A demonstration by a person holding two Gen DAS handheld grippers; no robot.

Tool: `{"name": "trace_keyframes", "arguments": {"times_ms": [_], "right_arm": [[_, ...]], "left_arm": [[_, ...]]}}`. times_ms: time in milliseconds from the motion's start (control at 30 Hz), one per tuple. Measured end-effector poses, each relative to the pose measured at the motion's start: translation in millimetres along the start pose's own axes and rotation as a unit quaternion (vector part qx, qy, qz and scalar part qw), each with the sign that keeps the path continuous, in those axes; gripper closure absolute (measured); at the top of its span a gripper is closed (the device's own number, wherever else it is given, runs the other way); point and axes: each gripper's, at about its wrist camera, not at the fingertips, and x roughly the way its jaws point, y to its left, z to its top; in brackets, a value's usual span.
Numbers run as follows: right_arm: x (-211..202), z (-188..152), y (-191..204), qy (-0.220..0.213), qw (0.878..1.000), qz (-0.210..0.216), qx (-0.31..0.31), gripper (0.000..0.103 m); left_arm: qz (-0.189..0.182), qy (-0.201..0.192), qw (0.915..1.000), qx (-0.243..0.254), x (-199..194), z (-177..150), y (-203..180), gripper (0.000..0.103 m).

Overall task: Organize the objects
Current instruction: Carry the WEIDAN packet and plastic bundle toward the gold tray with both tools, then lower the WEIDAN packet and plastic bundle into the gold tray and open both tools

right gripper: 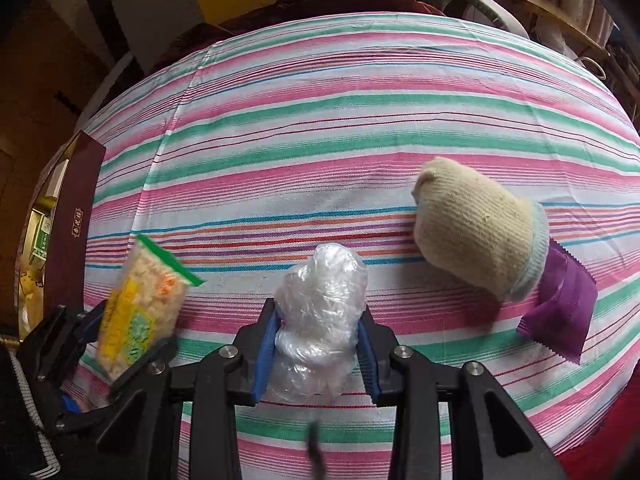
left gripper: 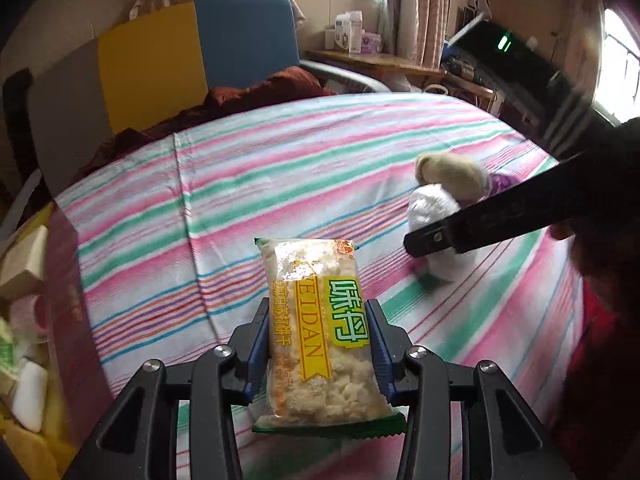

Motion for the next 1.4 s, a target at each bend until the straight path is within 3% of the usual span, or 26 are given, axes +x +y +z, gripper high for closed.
{"name": "trace_keyframes", "arguments": {"times_ms": [367,933,1233,1400], "right_arm": [[-2,-3,2,-0.002,1.000,-0.012,-0.015,0.067],[-1,-1,12,-0.003,1.000,-0.009,-0.025,0.067],[-2,-9,16,-0.002,0.999,-0.023,-0.037,0.067],[-2,-10,19,-0.005,0.999,-0.031,-0.043,0.067]], "left_arm": [[-0.007,-0.048,0.9987,-0.016,-66,8,2,0.058],[0.015,-0.068,0.9960,-0.055,-106,-4,33,0.058],[0.031,-0.083,0.9914,-0.096,-134,-22,72,0.058],[0.061,-0.095,0.9828,-0.146,-160,-43,117,0.058]]}}
